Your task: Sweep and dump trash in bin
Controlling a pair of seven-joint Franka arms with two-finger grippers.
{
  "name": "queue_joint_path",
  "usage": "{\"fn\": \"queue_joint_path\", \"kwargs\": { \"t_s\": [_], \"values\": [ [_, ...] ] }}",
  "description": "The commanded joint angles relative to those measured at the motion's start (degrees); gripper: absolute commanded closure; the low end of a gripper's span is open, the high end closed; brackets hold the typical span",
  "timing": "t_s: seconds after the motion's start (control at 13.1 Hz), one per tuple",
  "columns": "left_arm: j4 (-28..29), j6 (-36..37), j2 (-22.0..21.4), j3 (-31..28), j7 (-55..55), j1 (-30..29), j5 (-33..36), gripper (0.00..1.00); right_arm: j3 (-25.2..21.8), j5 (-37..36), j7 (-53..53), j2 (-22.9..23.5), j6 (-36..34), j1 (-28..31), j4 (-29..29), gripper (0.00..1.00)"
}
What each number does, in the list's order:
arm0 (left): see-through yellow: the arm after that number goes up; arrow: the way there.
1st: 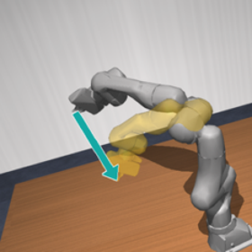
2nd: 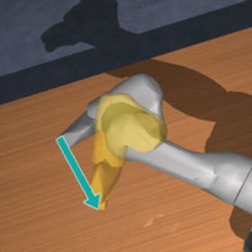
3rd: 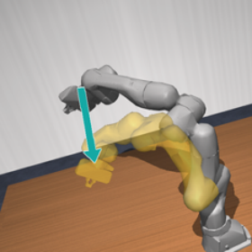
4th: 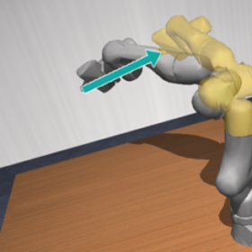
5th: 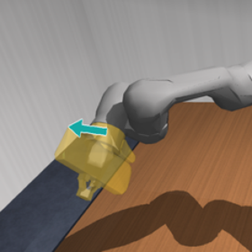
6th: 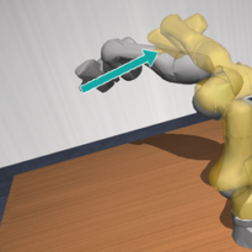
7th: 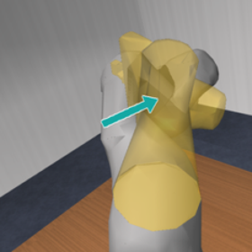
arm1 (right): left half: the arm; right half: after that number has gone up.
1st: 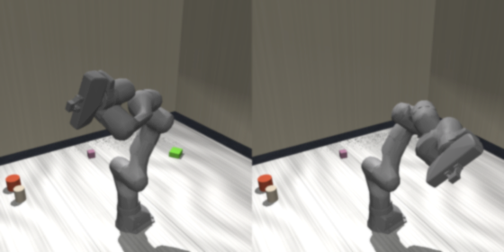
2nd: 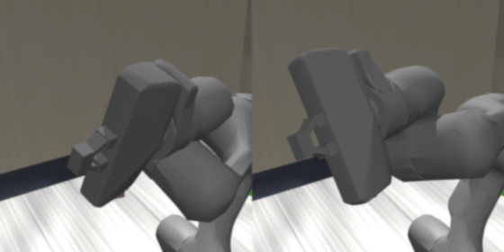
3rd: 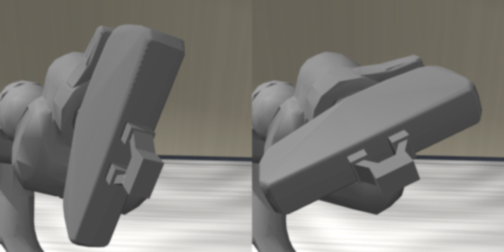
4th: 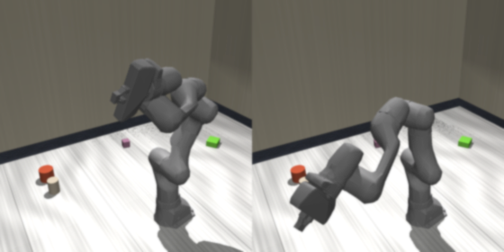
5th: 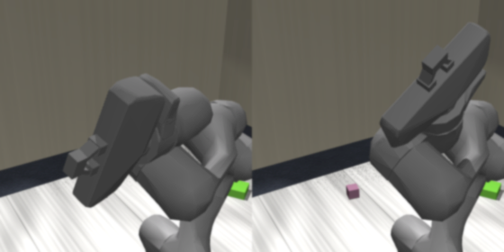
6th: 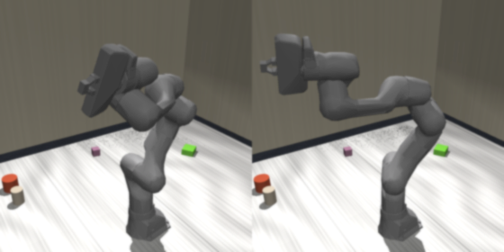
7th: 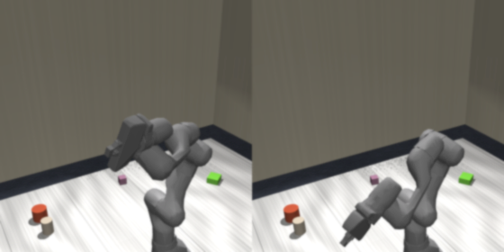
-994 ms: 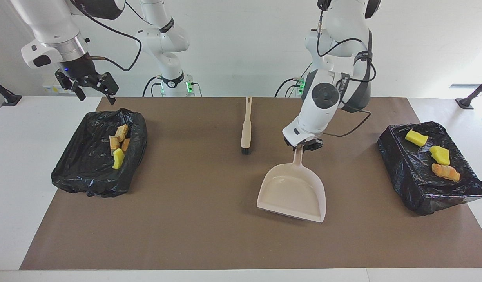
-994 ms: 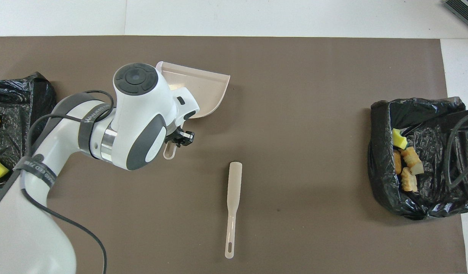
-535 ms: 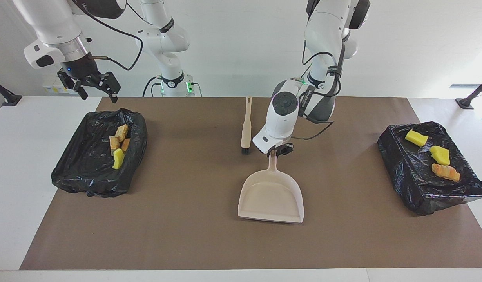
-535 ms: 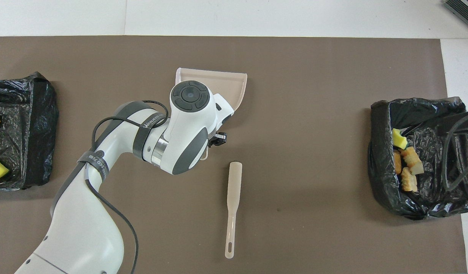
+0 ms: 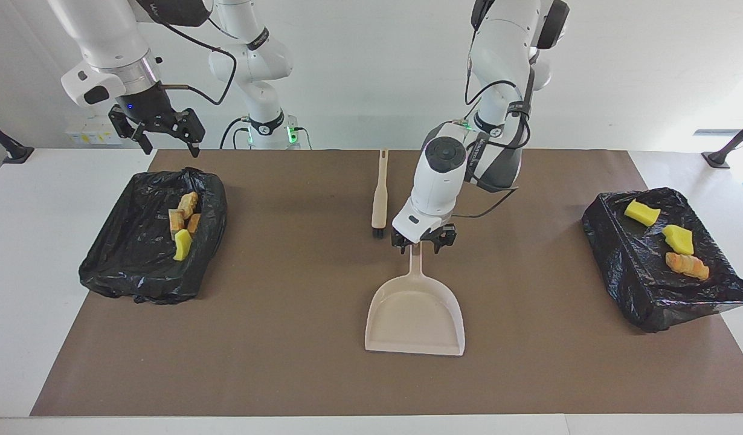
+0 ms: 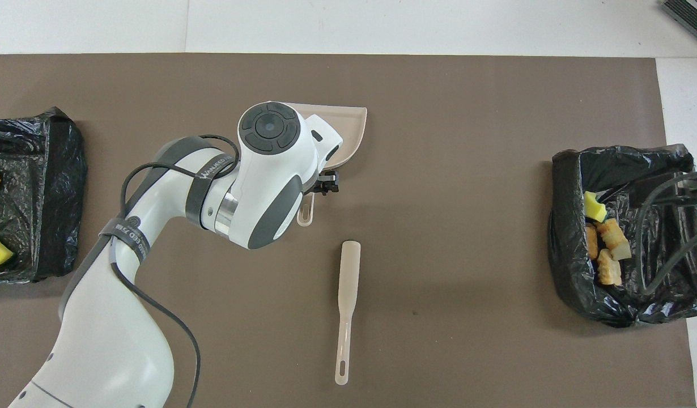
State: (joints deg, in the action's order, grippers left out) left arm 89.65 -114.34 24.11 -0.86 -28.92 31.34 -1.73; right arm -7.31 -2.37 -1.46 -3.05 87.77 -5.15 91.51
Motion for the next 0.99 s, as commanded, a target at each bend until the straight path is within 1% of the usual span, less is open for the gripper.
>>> {"fn": "queue_joint_path", "kwargs": {
  "t_s": [0.0, 0.08, 0.38, 0.76, 0.92],
  "values": [
    [0.17, 2.98, -2.57, -1.33, -0.35, -2.50, 0.05, 0.00, 0.01, 0.00, 1.11, -1.43, 0.21, 0.23, 1.56, 0.00],
    [0.17, 2.98, -3.44, -2.12, 0.52, -3.73, 0.40, 0.00, 0.01, 0.00, 1.11, -1.34, 0.65, 0.32, 1.56, 0.00],
    [0.26, 5.35, -7.66, -2.21, 13.16, -11.55, -0.21, 0.00, 0.01, 0.00, 1.20, -1.34, 0.65, 0.23, 1.47, 0.00],
    [1.31, 12.46, -14.16, -2.21, 30.21, -20.16, -0.38, 0.00, -0.16, 0.09, 1.37, -1.17, 0.74, 0.41, 1.30, 0.00],
    [2.62, 15.19, -17.85, -2.21, 36.27, -23.85, -0.38, 0.00, -0.16, 0.09, 1.29, -1.25, 0.74, 0.32, 1.38, 0.00]
  ]
}}
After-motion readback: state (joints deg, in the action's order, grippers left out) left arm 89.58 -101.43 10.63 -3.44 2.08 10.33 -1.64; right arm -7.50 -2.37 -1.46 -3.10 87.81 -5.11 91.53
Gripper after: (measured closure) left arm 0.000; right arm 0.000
